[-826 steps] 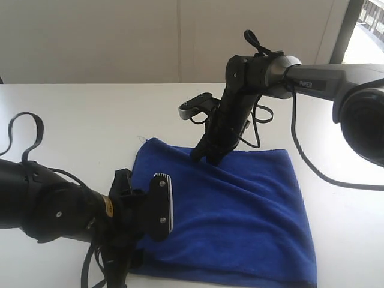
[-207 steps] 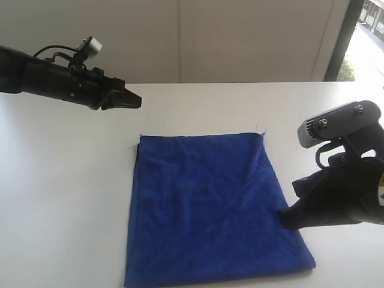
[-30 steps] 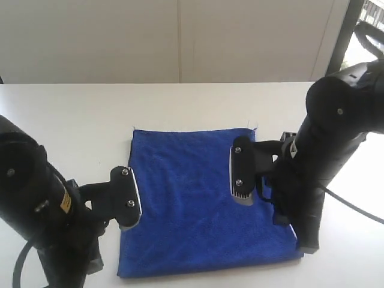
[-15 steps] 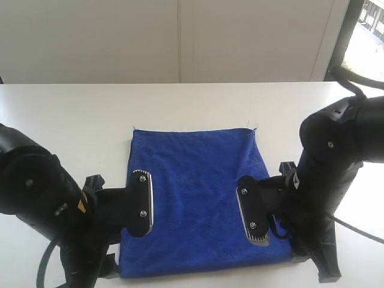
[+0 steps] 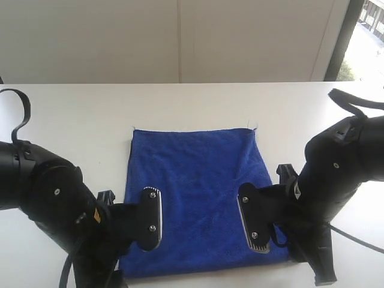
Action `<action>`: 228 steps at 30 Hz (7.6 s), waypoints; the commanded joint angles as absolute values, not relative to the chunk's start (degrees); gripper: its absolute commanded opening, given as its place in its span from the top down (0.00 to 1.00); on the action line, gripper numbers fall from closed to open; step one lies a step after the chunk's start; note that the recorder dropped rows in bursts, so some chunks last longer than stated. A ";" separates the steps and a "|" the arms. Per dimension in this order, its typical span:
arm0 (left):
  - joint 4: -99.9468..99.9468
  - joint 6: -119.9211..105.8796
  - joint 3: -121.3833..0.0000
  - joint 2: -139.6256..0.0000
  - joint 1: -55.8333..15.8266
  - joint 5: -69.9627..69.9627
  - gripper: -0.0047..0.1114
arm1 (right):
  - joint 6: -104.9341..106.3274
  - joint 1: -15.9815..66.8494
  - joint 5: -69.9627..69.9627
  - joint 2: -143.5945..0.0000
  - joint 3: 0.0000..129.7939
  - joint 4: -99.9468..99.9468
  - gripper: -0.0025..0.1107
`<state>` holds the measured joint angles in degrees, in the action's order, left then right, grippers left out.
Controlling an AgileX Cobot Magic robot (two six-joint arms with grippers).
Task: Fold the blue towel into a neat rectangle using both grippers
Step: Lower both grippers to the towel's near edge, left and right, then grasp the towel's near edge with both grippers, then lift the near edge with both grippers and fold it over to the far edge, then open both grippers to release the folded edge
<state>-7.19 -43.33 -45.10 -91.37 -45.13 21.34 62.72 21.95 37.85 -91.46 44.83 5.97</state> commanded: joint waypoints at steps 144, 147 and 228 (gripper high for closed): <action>2.96 -35.72 -44.65 -81.59 -43.49 20.79 0.96 | 3.95 34.74 32.66 -81.60 41.29 46.08 0.98; 3.08 -35.32 -44.65 -81.59 -40.44 18.65 0.96 | -0.57 33.75 32.52 -83.45 41.29 51.50 0.98; -3.90 -47.64 -44.76 -95.93 -27.25 -30.40 0.31 | -34.26 19.28 22.83 -104.87 61.69 80.10 0.33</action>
